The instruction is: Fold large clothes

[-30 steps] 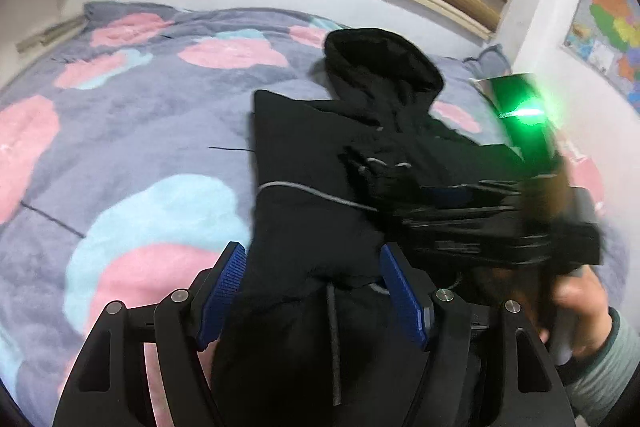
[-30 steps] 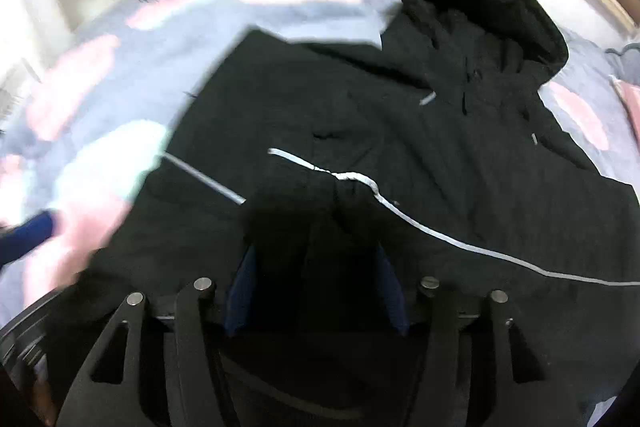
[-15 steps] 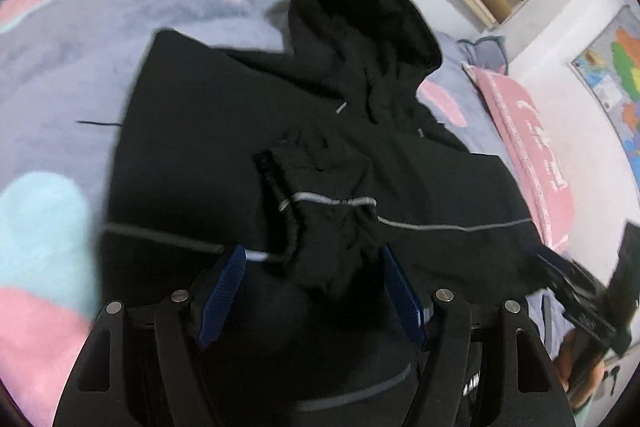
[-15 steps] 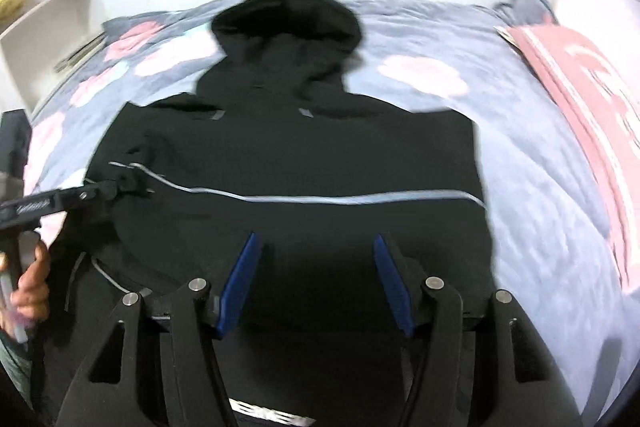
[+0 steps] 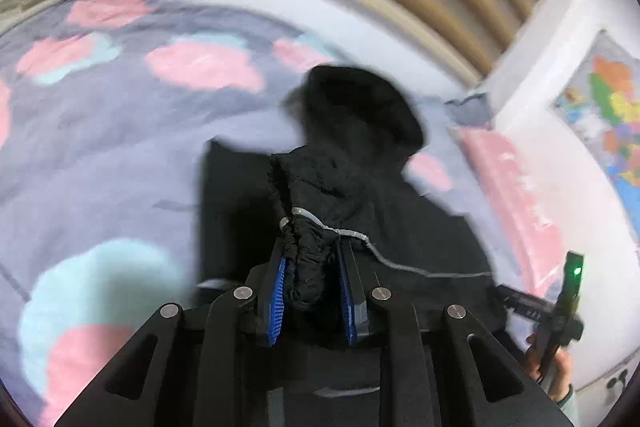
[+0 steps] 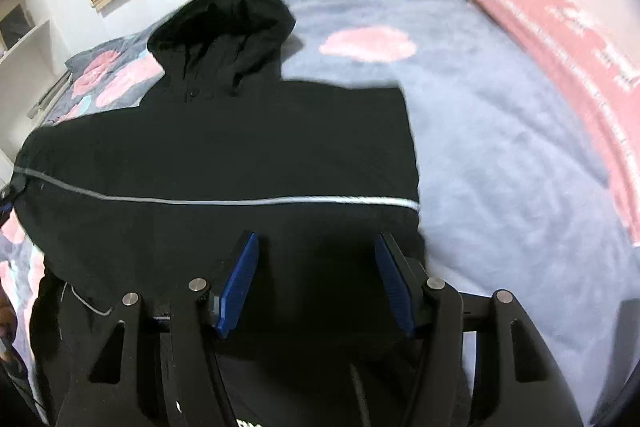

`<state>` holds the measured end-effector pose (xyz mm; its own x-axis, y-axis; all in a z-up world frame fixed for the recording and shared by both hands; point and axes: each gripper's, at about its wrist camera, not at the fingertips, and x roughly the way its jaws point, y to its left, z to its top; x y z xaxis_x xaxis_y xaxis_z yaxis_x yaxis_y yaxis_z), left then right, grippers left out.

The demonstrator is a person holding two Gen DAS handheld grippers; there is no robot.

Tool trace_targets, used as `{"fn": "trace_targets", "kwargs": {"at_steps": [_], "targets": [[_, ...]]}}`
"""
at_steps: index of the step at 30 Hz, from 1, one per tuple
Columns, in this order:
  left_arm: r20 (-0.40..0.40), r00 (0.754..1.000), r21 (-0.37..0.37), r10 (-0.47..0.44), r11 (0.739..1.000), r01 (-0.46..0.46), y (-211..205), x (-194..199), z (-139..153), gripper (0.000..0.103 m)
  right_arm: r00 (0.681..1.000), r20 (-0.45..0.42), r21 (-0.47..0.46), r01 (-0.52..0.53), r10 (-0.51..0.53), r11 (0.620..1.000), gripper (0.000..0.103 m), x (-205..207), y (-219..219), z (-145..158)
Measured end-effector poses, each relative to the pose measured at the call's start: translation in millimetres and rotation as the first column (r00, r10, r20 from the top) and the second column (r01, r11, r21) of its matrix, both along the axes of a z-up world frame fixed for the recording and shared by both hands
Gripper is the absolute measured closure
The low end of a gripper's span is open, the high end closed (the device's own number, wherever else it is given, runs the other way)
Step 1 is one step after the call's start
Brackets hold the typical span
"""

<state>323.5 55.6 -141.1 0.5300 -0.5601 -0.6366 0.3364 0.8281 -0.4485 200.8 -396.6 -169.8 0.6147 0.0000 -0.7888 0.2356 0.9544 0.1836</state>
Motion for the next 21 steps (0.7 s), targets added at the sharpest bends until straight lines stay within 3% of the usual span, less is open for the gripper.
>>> {"fn": "trace_targets", "kwargs": {"at_steps": [2, 4, 6, 9, 11, 14, 16, 18, 21], "targets": [[-0.085, 0.996, 0.035, 0.003, 0.999, 0.000, 7, 8, -28, 0.079, 1.000, -0.012, -0.022, -0.020, 0.020, 1.000, 0.017, 11, 12, -14], [-0.174, 0.985, 0.086, -0.009, 0.996, 0.024, 4, 15, -66, 0.076, 0.999, -0.037, -0.127, -0.024, 0.019, 0.992, 0.015, 20, 28, -26], [-0.141, 0.990, 0.080, -0.003, 0.997, 0.014, 5, 10, -75, 0.075, 0.999, -0.048, -0.200, -0.028, 0.019, 0.979, 0.015, 24, 38, -32], [-0.091, 0.996, 0.128, 0.001, 0.992, 0.010, 0, 0, -57, 0.072, 0.997, -0.067, -0.176, -0.038, 0.026, 0.984, 0.015, 24, 31, -30], [-0.031, 0.999, 0.165, 0.017, 0.986, -0.012, 1, -6, -40, 0.052, 0.997, -0.072, -0.156, -0.035, 0.024, 0.987, 0.018, 21, 27, -21], [0.116, 0.991, 0.179, 0.069, 0.980, -0.089, 8, -17, -4, 0.043, 0.999, 0.009, -0.131, -0.044, 0.046, 0.990, 0.018, 11, 27, 5], [0.147, 0.988, 0.165, 0.051, 0.983, -0.076, 4, -22, 14, 0.043, 0.995, 0.082, -0.134, -0.041, 0.052, 0.990, 0.018, 7, 33, 23], [0.164, 0.987, 0.198, -0.001, 0.980, -0.032, -17, -23, 20, 0.043, 0.991, 0.122, -0.146, -0.041, 0.059, 0.988, 0.018, 10, 41, 29], [0.164, 0.985, 0.244, -0.047, 0.970, 0.006, -45, -19, 7, 0.043, 0.994, 0.076, -0.164, -0.062, 0.075, 0.984, 0.018, 28, 51, 11]]}}
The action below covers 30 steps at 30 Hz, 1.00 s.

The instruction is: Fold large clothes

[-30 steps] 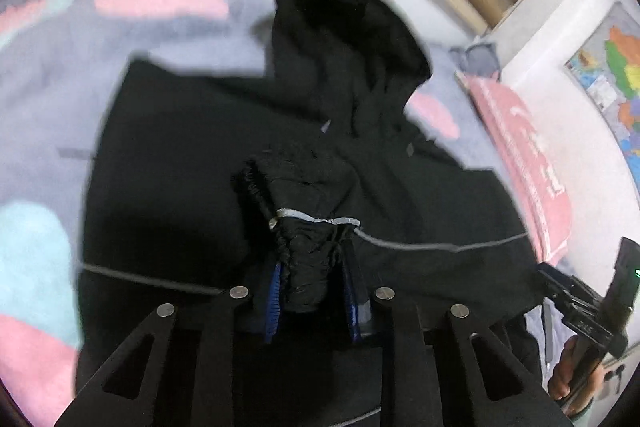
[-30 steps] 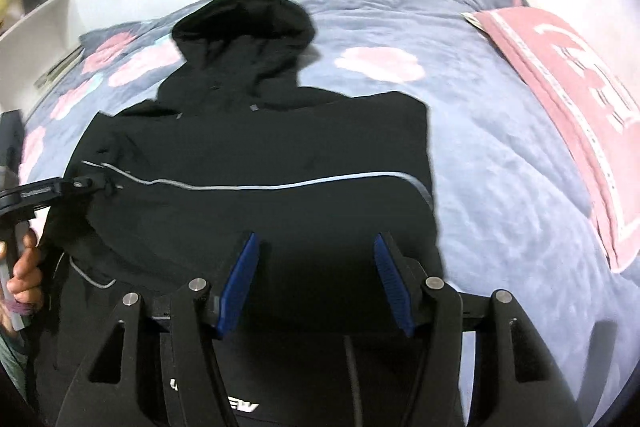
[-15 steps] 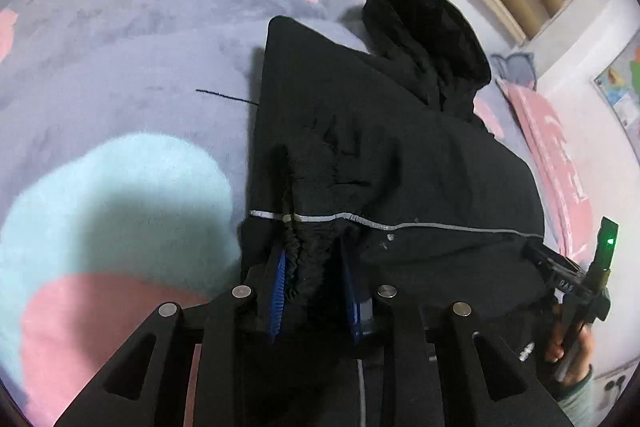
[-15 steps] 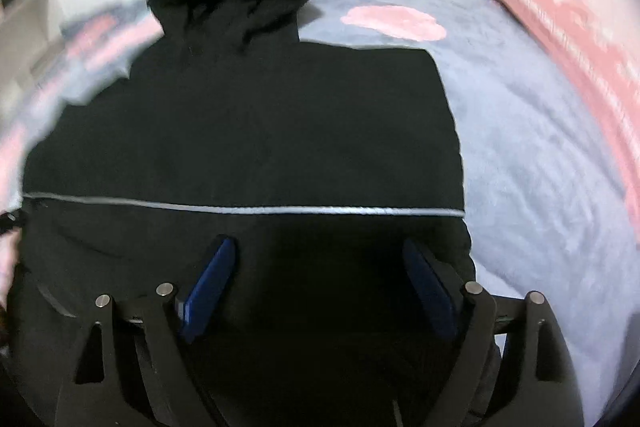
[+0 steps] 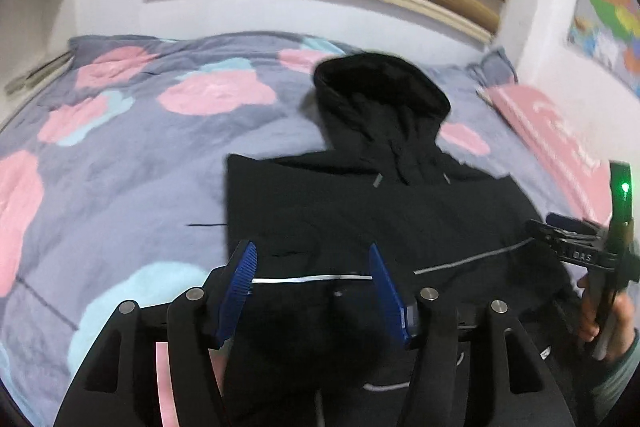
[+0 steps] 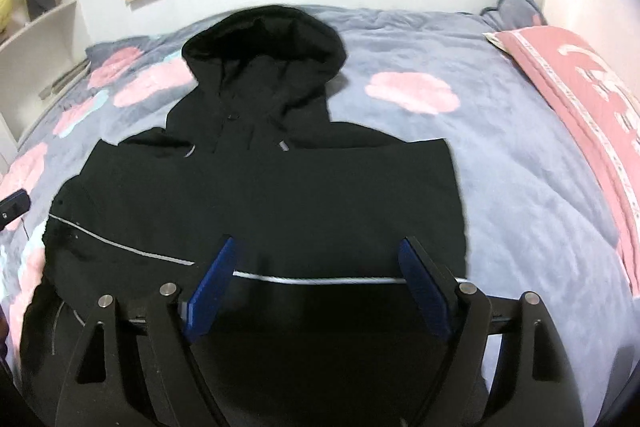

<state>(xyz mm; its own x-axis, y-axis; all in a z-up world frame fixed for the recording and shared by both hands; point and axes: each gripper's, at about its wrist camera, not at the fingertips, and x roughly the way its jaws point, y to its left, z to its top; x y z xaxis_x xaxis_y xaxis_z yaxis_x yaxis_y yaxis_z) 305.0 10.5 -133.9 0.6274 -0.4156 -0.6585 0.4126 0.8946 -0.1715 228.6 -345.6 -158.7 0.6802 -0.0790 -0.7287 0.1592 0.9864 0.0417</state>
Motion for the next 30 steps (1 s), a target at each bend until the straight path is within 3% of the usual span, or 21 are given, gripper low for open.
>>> {"fn": "trace_targets", "kwargs": {"at_steps": [3, 5, 6, 9, 22, 26, 30], "targets": [[-0.136, 0.990, -0.022, 0.037, 0.999, -0.040, -7, 19, -42, 0.043, 0.997, -0.073, -0.064, 0.018, -0.023, 0.998, 0.018, 12, -1, -34], [-0.172, 0.984, -0.022, 0.045, 0.999, -0.050, -8, 29, -74, 0.044, 1.000, -0.023, -0.060, -0.003, 0.002, 0.998, 0.016, 11, -3, -47], [-0.155, 0.987, -0.025, 0.044, 0.998, -0.049, -8, 28, -77, 0.044, 1.000, 0.013, -0.048, -0.009, 0.009, 0.999, 0.016, 6, -5, -48], [-0.122, 0.991, 0.001, 0.053, 0.999, -0.054, -11, 24, -75, 0.043, 0.998, 0.066, -0.050, -0.009, 0.012, 0.999, 0.016, -7, -5, -54], [-0.011, 0.998, -0.010, 0.064, 0.998, -0.064, -10, 3, -76, 0.043, 0.995, 0.096, -0.070, 0.003, 0.004, 0.998, 0.015, -13, -1, -53], [-0.047, 0.997, 0.032, 0.059, 0.998, -0.058, -17, 9, -76, 0.042, 0.998, 0.069, -0.072, -0.004, 0.009, 0.997, 0.014, -9, 0, -52], [-0.178, 0.982, 0.120, 0.064, 0.992, -0.043, -27, 23, -57, 0.042, 0.999, -0.048, -0.091, -0.017, 0.013, 0.996, 0.011, -2, 1, -42]]}}
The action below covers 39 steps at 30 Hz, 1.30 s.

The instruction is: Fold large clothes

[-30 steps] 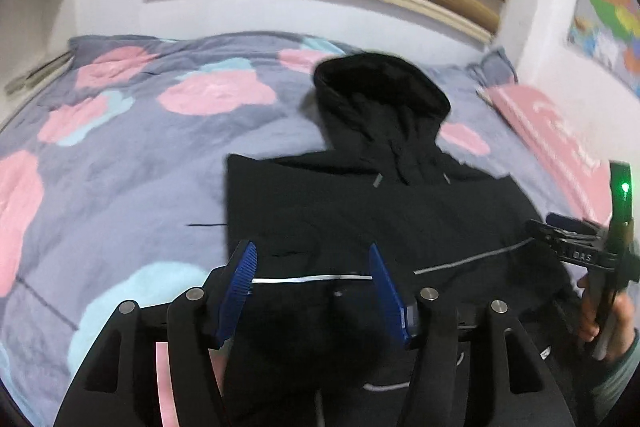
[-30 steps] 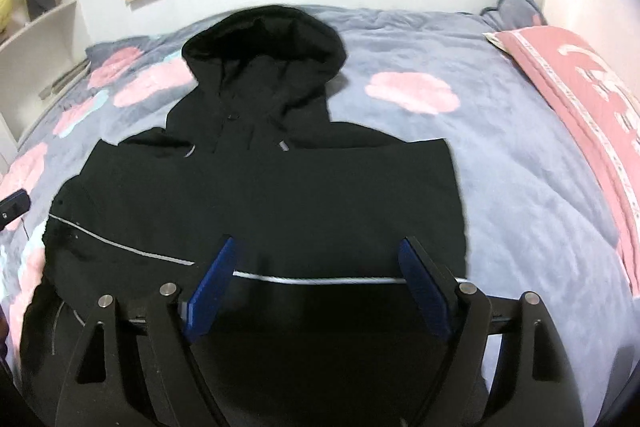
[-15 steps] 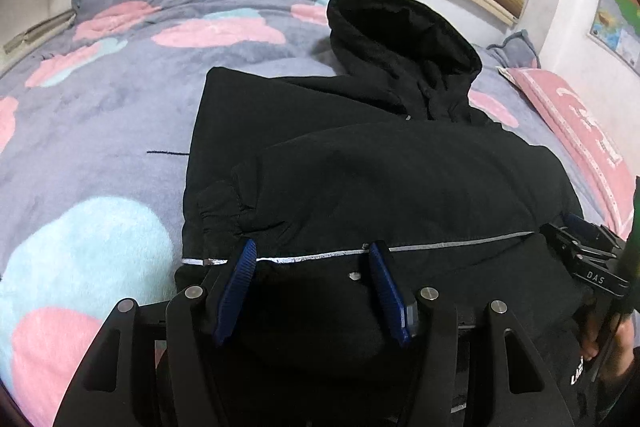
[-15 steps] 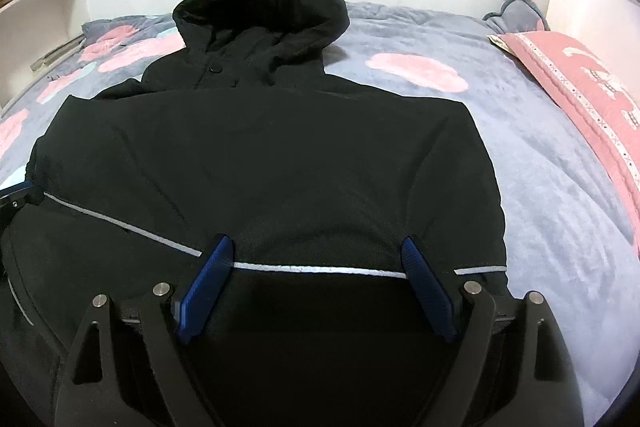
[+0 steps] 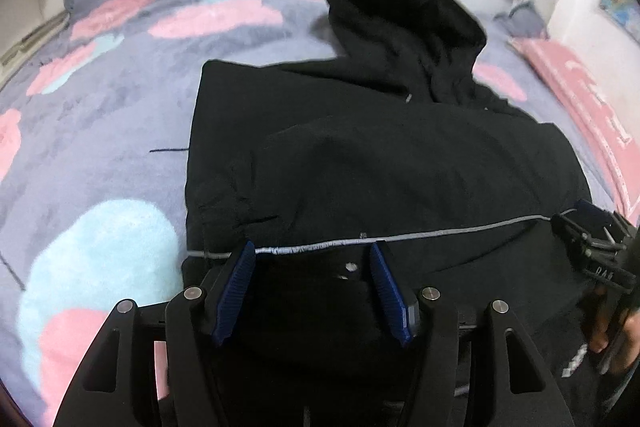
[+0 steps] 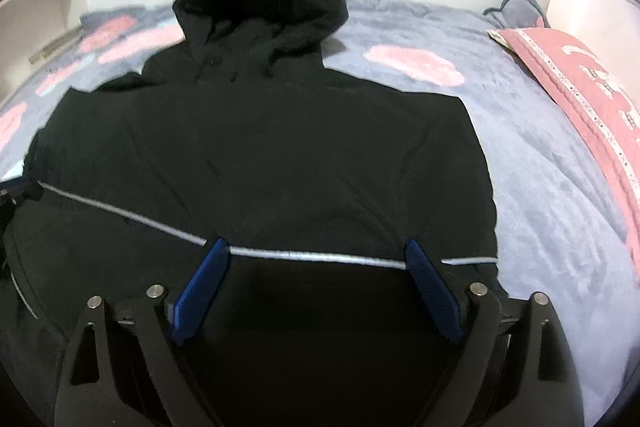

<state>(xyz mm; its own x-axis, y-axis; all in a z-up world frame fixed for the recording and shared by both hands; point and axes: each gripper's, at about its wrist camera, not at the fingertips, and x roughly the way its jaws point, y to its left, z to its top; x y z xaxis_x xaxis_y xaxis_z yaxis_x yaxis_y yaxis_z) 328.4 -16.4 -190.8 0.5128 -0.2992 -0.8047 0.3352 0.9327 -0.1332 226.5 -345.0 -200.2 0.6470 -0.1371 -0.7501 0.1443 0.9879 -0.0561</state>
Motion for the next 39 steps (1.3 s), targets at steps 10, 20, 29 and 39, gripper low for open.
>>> {"fn": "trace_targets", "kwargs": {"at_steps": [10, 20, 29, 39], "targets": [[-0.054, 0.998, -0.204, 0.038, 0.978, -0.048, 19, 30, 130, 0.042, 0.997, -0.071, -0.043, 0.022, -0.025, 0.999, 0.011, 7, -20, 126], [0.005, 1.000, -0.218, 0.008, 0.976, -0.006, -25, 105, 193, 0.038, 0.998, 0.000, 0.177, 0.057, -0.058, 0.983, 0.011, 98, -62, 193], [-0.020, 0.999, -0.088, -0.038, 0.995, 0.037, -107, 224, 131, 0.038, 0.992, -0.110, 0.289, 0.089, -0.060, 0.953, 0.012, 227, -87, 122], [-0.109, 0.991, -0.012, 0.078, 0.997, -0.080, -134, 307, 50, 0.039, 0.975, -0.214, 0.364, 0.132, -0.056, 0.922, 0.048, 322, -109, 42]]}}
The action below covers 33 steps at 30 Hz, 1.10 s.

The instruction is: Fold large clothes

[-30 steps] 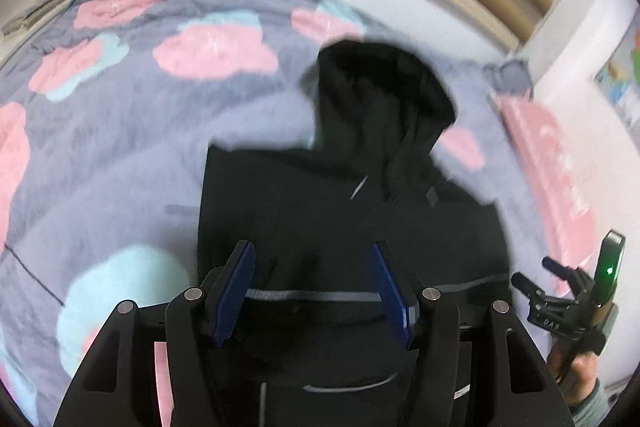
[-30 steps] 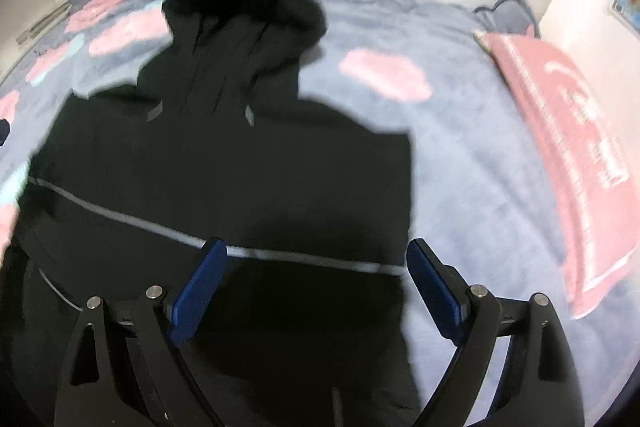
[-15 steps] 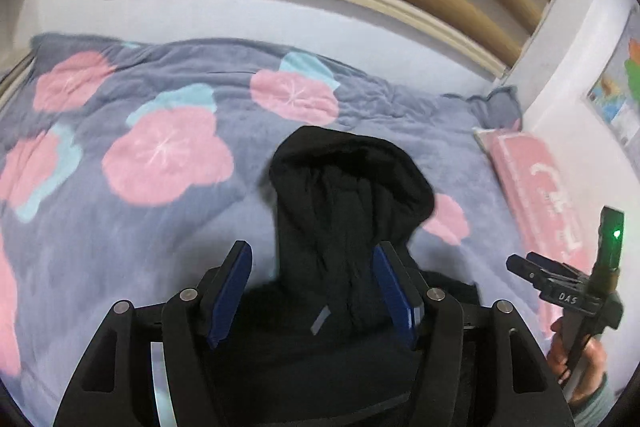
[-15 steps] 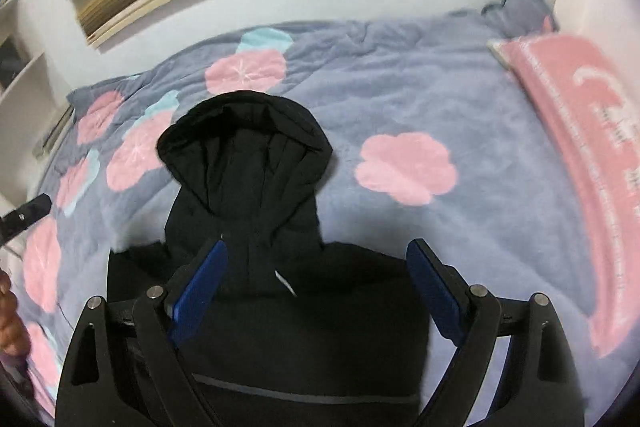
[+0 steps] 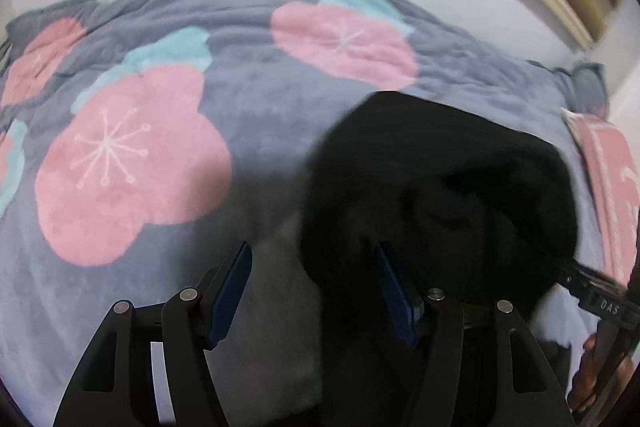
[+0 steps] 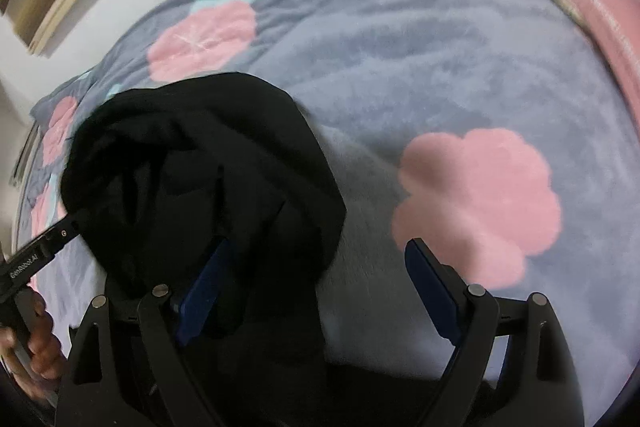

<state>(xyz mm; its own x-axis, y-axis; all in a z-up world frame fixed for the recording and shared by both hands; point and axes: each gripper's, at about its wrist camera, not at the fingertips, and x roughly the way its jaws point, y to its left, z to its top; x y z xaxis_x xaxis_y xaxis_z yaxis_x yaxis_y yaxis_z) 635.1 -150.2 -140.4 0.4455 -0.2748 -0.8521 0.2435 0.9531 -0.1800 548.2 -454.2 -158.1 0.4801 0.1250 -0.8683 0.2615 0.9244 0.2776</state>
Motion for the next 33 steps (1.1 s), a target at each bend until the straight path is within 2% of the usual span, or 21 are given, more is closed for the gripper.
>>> {"fn": "trace_targets", "kwargs": {"at_steps": [1, 2, 3, 4, 5, 6, 7, 9, 10, 12, 13, 14, 15, 17, 19, 21, 22, 23, 26, 29, 33], "targets": [[0.004, 1.000, 0.001, 0.010, 1.000, -0.010, 1, 5, -2, 0.058, 1.000, -0.017, 0.026, -0.015, 0.016, 1.000, 0.071, 6, -1, -5], [0.003, 1.000, 0.000, 0.024, 1.000, -0.024, 4, 12, -3, 0.089, 1.000, -0.027, 0.046, -0.012, 0.013, 0.999, 0.094, 10, -4, -7], [-0.039, 0.999, -0.060, 0.019, 0.998, -0.022, 12, 21, -2, 0.095, 1.000, 0.003, 0.049, 0.006, -0.006, 0.999, 0.095, 7, -10, 1], [-0.051, 0.998, -0.127, 0.030, 0.991, -0.037, 23, 23, 2, 0.095, 0.999, 0.050, 0.063, 0.016, -0.020, 0.998, 0.096, 1, -17, 13], [-0.042, 0.998, -0.222, 0.038, 0.974, -0.047, 38, 21, 13, 0.095, 0.994, 0.104, 0.076, 0.022, -0.030, 0.997, 0.096, -8, -23, 27], [-0.034, 0.999, -0.335, 0.030, 0.941, -0.040, 56, 15, 28, 0.095, 0.988, 0.152, 0.075, 0.022, -0.033, 0.997, 0.096, -18, -26, 41], [-0.027, 1.000, -0.408, 0.012, 0.913, -0.022, 68, 7, 37, 0.094, 0.982, 0.188, 0.056, 0.008, -0.018, 0.998, 0.096, -29, -25, 52], [-0.008, 1.000, -0.455, -0.016, 0.890, 0.010, 81, -6, 42, 0.092, 0.975, 0.220, 0.014, -0.024, 0.021, 1.000, 0.096, -44, -19, 57], [-0.011, 1.000, -0.445, -0.024, 0.895, 0.017, 81, -9, 38, 0.092, 0.977, 0.211, 0.008, -0.027, 0.025, 1.000, 0.096, -45, -18, 52], [-0.072, 0.997, -0.327, -0.036, 0.945, 0.011, 73, -6, 5, 0.091, 0.988, 0.147, -0.007, -0.048, 0.049, 0.999, 0.096, -39, -13, 25], [-0.140, 0.990, -0.249, -0.026, 0.968, -0.010, 67, 1, -25, 0.091, 0.994, 0.096, -0.017, -0.054, 0.056, 0.998, 0.096, -32, -11, 5], [-0.180, 0.983, -0.207, -0.022, 0.978, -0.016, 64, 4, -43, 0.090, 0.997, 0.048, -0.030, -0.064, 0.065, 0.997, 0.095, -25, -8, -15], [-0.226, 0.973, -0.160, -0.036, 0.987, -0.001, 57, 6, -73, 0.089, 0.997, -0.001, -0.034, -0.083, 0.083, 0.996, 0.094, -19, -5, -35], [-0.186, 0.981, -0.161, -0.052, 0.987, 0.022, 53, 2, -79, 0.089, 0.996, -0.027, -0.023, -0.087, 0.086, 0.996, 0.094, -15, -4, -52], [-0.169, 0.984, -0.161, -0.061, 0.986, 0.033, 55, -3, -67, 0.086, 0.996, -0.015, 0.000, -0.082, 0.082, 0.997, 0.091, -18, -9, -46], [-0.141, 0.988, -0.147, -0.068, 0.988, 0.046, 62, -12, -51, 0.074, 0.997, -0.011, 0.011, -0.076, 0.076, 0.997, 0.074, -25, -18, -35], [-0.129, 0.990, -0.137, -0.064, 0.990, 0.047, 66, -14, -46, 0.060, 0.997, -0.004, 0.001, -0.073, 0.073, 0.997, 0.068, -31, -23, -27], [-0.107, 0.993, -0.124, -0.058, 0.991, 0.045, 71, -21, -37, 0.053, 0.997, 0.001, -0.005, -0.072, 0.072, 0.997, 0.057, -37, -26, -20], [-0.055, 0.996, -0.146, -0.070, 0.987, 0.062, 94, -46, -6, 0.053, 0.995, 0.043, 0.032, -0.088, 0.086, 0.996, 0.054, -61, -37, 6], [0.023, 0.997, -0.154, -0.077, 0.985, 0.080, 102, -51, 28, 0.053, 0.991, 0.103, 0.014, -0.093, 0.091, 0.996, 0.052, -76, -42, 42], [0.114, 0.985, -0.188, -0.130, 0.971, 0.150, 72, -39, 66, 0.049, 0.974, 0.199, 0.033, -0.118, 0.109, 0.992, 0.048, -49, -29, 81]]}}
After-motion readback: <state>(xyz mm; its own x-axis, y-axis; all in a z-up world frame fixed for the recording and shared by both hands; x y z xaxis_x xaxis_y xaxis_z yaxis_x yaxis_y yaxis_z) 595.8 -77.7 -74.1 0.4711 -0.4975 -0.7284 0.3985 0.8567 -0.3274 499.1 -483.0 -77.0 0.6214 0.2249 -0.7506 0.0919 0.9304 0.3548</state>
